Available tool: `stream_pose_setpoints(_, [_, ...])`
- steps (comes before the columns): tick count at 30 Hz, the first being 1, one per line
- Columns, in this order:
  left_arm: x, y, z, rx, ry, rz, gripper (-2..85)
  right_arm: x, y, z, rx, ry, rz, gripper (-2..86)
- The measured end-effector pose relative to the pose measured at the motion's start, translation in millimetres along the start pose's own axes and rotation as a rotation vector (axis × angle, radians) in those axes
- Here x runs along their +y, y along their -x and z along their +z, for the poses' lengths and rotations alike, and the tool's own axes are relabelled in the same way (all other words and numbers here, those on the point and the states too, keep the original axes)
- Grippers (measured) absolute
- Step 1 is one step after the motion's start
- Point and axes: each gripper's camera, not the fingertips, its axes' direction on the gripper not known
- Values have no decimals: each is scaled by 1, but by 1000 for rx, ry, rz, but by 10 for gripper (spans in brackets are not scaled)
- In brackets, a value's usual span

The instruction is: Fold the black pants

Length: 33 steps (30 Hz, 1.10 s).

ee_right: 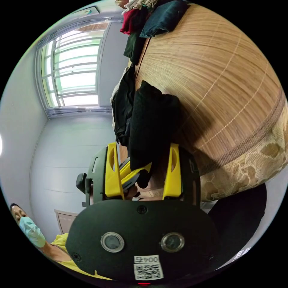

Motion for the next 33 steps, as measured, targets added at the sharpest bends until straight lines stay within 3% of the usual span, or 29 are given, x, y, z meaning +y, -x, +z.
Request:
stream_pose_setpoints(4, [1, -9, 21, -4, -12, -5, 78, -3, -20, 25, -17, 18, 33, 243])
stream_pose_setpoints(9, [4, -11, 43, 44, -41, 53, 89, -19, -38, 46, -6, 3, 61, 196])
stream_pose_setpoints(13, [22, 18, 44, 210, -105, 65, 87, -30, -52, 53, 70, 13, 29, 138])
stream_pose_setpoints(15, [39, 46, 35, 308, -209, -11, 84, -32, -57, 54, 95, 18, -10, 125])
stream_pose_setpoints(18, [80, 113, 39, 301, -326, -260, 84, -40, -62, 56, 122, 39, -53, 114])
stream_pose_setpoints(21, [133, 192, 79, 326, -360, -603, 102, -53, -54, 53, 145, 60, -132, 107])
stream_pose_setpoints(23, [173, 237, 124, 499, -411, -840, 127, -65, -44, 45, 122, 75, -183, 104])
stream_pose_setpoints(29, [202, 262, 208, 659, -570, -1000, 129, -99, -36, 12, 134, 121, -231, 99])
stream_pose_setpoints(33, [211, 271, 249, 741, -572, -1099, 88, -120, -39, -7, 149, 141, -228, 97])
